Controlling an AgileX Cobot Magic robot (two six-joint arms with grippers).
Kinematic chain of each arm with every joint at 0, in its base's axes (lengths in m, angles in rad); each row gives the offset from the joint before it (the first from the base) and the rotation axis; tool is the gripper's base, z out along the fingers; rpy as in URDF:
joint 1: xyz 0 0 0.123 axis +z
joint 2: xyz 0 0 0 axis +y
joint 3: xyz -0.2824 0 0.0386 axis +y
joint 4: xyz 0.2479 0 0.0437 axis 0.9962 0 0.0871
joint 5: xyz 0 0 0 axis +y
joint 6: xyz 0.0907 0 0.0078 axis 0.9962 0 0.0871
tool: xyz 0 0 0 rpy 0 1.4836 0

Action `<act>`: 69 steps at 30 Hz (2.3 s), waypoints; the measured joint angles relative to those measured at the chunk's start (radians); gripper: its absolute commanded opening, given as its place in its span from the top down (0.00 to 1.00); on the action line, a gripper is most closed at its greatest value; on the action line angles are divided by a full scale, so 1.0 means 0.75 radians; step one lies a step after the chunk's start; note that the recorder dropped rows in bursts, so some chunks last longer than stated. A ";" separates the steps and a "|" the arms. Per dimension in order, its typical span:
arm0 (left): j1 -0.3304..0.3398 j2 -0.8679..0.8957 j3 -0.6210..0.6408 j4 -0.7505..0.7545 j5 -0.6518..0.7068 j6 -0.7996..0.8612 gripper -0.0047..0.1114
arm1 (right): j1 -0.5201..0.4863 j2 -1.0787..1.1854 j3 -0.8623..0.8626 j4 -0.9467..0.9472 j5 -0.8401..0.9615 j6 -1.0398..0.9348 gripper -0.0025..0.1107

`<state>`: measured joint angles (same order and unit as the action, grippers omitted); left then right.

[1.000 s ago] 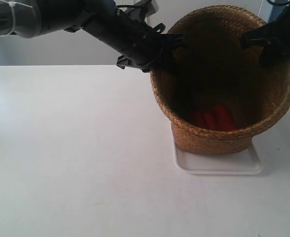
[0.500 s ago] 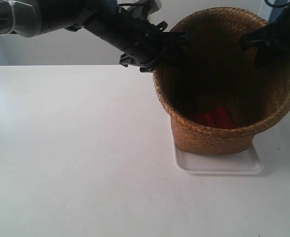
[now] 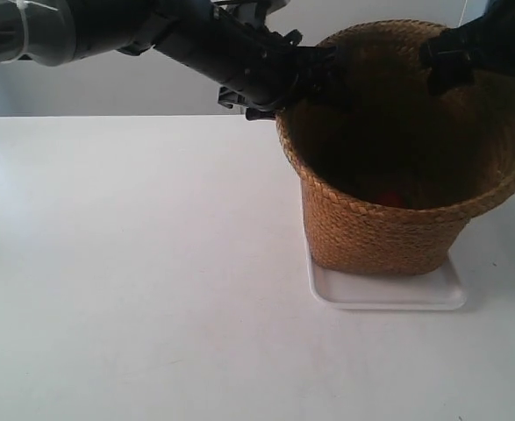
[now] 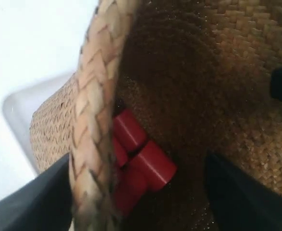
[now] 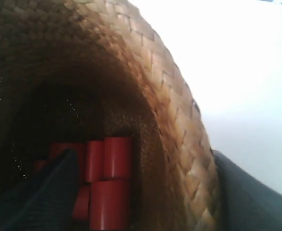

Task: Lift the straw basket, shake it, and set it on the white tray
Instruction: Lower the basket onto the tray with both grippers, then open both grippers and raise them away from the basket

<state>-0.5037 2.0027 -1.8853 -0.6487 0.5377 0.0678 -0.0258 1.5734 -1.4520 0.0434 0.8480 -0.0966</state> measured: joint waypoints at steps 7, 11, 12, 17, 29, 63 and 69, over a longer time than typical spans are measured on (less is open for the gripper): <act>0.000 -0.002 -0.008 -0.016 -0.069 0.006 0.32 | 0.000 0.000 0.000 -0.058 -0.052 0.000 0.38; 0.000 -0.014 -0.008 -0.016 -0.109 0.017 0.32 | 0.000 -0.007 0.000 -0.065 -0.091 0.000 0.38; 0.000 -0.017 -0.008 -0.016 -0.120 0.027 0.32 | 0.000 -0.012 0.000 -0.065 -0.101 0.000 0.38; 0.000 -0.045 -0.009 -0.016 -0.153 0.038 0.32 | 0.000 -0.058 0.000 -0.065 -0.171 0.000 0.38; 0.000 -0.065 -0.009 -0.016 -0.169 0.055 0.35 | 0.003 -0.151 0.000 -0.079 -0.198 0.000 0.38; 0.082 -1.305 1.404 0.488 -0.522 0.024 0.96 | 0.008 -1.339 1.092 0.224 -0.421 -0.177 0.98; 0.082 -1.605 1.748 0.482 -0.593 0.021 0.96 | 0.008 -1.537 1.292 0.237 -0.438 -0.208 0.98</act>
<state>-0.4423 0.7991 -0.5742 -0.2874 0.0933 0.0837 -0.0201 0.4204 -0.4831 0.2208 0.5197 -0.2524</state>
